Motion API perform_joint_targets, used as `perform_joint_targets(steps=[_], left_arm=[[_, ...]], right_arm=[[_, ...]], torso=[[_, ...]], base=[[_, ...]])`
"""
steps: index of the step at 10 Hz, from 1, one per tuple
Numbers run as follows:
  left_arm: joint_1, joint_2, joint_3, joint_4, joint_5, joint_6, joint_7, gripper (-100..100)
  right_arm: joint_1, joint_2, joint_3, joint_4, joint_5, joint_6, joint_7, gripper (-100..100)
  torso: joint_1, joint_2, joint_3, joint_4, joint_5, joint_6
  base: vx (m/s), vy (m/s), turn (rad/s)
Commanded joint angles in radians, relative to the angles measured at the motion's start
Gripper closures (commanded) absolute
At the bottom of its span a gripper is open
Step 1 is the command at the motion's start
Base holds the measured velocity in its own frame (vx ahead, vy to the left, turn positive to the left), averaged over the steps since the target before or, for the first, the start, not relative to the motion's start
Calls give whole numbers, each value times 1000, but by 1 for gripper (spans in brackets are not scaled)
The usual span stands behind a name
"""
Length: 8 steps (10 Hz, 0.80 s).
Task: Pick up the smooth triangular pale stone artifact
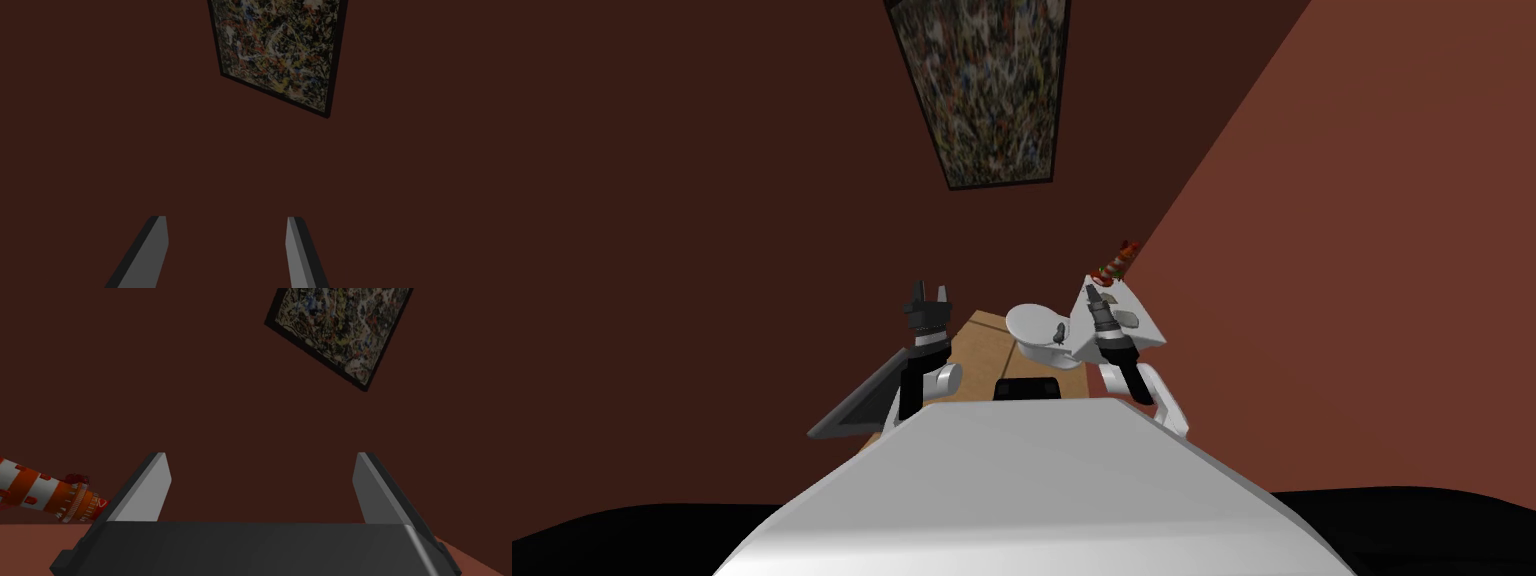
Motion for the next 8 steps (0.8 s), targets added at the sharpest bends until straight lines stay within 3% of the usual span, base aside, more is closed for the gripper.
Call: perform_joint_targets(steps=[1, 2, 8], left_arm=[[0, 0, 0, 0, 0, 0, 0, 0], [0, 0, 0, 0, 0, 0, 0, 0], [0, 0, 0, 0, 0, 0, 0, 0]], right_arm=[[-1, -22, -17, 13, 50, 15, 50, -100], [-1, -22, -17, 13, 54, 15, 56, -100], [-7, -68, -74, 65, 227, 63, 222, -100]], torso=[[0, 0, 0, 0, 0, 0], [0, -1, 0, 0, 0, 0], [0, 0, 0, 0, 0, 0]], base=[[-60, 49, 69], [-14, 23, 56], [-59, 40, 22]])
